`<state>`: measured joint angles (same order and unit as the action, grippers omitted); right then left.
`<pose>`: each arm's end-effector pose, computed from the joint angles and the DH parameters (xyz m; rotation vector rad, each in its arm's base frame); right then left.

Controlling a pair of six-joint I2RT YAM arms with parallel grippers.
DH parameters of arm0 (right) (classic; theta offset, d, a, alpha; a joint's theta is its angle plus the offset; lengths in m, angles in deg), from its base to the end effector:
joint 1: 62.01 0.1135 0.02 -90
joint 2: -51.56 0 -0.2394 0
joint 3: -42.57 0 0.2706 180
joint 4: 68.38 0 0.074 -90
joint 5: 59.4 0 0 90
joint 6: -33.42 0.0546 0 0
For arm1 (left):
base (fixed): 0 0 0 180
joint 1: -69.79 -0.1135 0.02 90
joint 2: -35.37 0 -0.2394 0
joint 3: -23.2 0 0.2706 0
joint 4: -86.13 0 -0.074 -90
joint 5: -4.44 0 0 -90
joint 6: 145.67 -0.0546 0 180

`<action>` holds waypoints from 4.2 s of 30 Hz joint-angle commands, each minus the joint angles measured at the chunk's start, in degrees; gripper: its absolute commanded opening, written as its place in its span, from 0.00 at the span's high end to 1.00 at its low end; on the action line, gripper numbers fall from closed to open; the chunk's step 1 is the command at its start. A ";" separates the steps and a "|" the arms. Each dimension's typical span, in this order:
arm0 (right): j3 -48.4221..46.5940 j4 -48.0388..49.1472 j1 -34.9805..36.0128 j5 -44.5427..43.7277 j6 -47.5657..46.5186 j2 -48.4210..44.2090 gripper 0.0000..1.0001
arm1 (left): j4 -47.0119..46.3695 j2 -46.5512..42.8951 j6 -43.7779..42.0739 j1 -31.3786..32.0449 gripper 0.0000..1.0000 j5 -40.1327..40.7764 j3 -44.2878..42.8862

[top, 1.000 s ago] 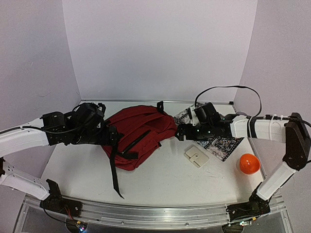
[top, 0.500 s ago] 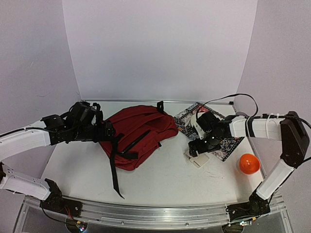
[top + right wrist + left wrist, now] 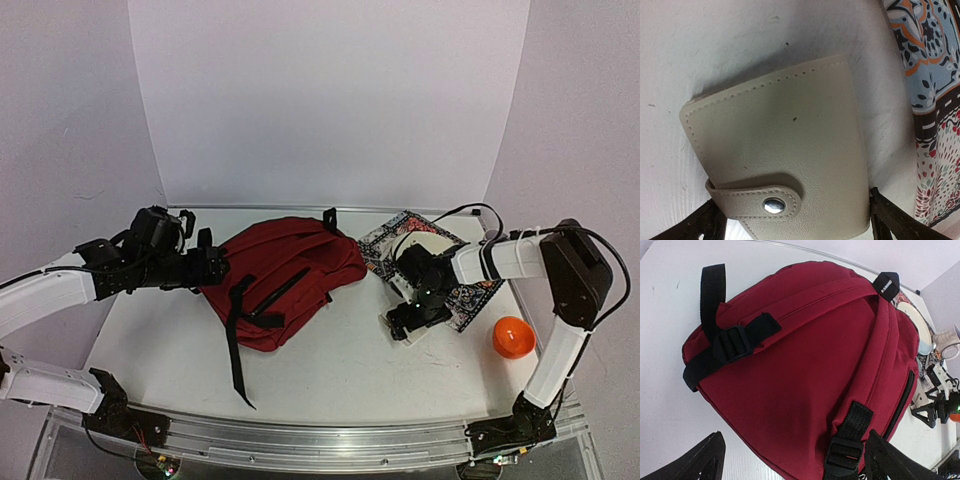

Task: Pack the student bag
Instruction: Pick up the card case from the center of the board, then pass from the right arm to the left, then pass from the left arm to the right

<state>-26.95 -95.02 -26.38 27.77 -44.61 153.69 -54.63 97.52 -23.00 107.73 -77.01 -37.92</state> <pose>0.2974 0.2098 0.0913 -0.5200 2.5695 0.2317 0.2230 -0.1635 0.2376 0.0262 2.3102 -0.4776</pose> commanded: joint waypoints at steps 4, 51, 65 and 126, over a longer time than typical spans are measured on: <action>-2.39 -7.30 0.15 -1.34 0.20 1.97 0.09 | -2.29 -0.85 -0.62 -0.10 0.03 -6.99 -5.12; -6.25 20.34 21.85 -7.78 14.05 -20.91 0.37 | -36.69 20.06 19.12 16.21 0.18 -16.65 -8.10; -6.18 26.29 24.21 -7.78 13.28 -19.14 0.36 | -45.24 20.64 21.90 17.00 0.27 -16.55 -6.15; -4.45 43.98 11.33 54.70 13.18 -15.51 0.71 | -47.53 12.30 0.79 8.38 0.93 -52.59 -1.86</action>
<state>-29.21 -55.52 -14.75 77.76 -32.55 137.19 -100.55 111.07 -20.01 116.29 -127.86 -37.46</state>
